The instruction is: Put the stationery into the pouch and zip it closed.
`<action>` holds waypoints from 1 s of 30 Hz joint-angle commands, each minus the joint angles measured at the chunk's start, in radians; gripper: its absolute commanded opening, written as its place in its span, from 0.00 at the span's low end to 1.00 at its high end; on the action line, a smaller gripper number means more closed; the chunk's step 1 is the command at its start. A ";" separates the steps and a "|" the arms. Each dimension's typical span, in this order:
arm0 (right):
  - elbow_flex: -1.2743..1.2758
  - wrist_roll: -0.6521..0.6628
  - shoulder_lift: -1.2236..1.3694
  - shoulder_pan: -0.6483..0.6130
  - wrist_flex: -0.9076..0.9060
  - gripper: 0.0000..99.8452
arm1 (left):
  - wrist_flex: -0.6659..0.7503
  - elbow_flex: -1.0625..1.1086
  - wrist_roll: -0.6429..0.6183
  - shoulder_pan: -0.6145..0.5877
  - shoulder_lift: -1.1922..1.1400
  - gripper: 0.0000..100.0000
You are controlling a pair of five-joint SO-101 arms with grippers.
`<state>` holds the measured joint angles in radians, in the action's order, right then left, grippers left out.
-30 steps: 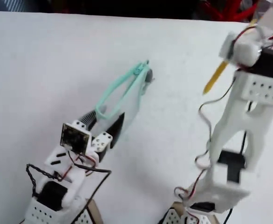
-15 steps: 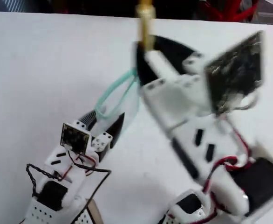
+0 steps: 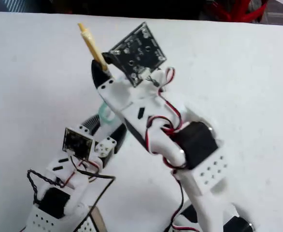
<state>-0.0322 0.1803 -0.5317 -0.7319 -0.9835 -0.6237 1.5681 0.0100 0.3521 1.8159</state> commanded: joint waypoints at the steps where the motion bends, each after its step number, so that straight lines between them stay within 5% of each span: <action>1: 0.015 0.009 -0.042 -0.004 0.067 0.02 | 0.002 -0.006 0.006 0.012 0.012 0.19; 10: 0.091 0.011 -0.140 -0.001 0.183 0.02 | 0.002 -0.006 0.006 0.013 0.012 0.19; 22: 0.416 0.011 -0.145 -0.001 0.684 0.02 | 0.002 -0.011 0.006 0.007 0.012 0.19; 30: 0.649 0.011 -0.306 0.018 0.722 0.02 | 0.023 -0.006 0.006 0.005 0.012 0.19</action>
<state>0.5662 0.1803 -0.7373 -0.7273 -0.2793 -0.6237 1.5681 0.0100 0.3521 1.8159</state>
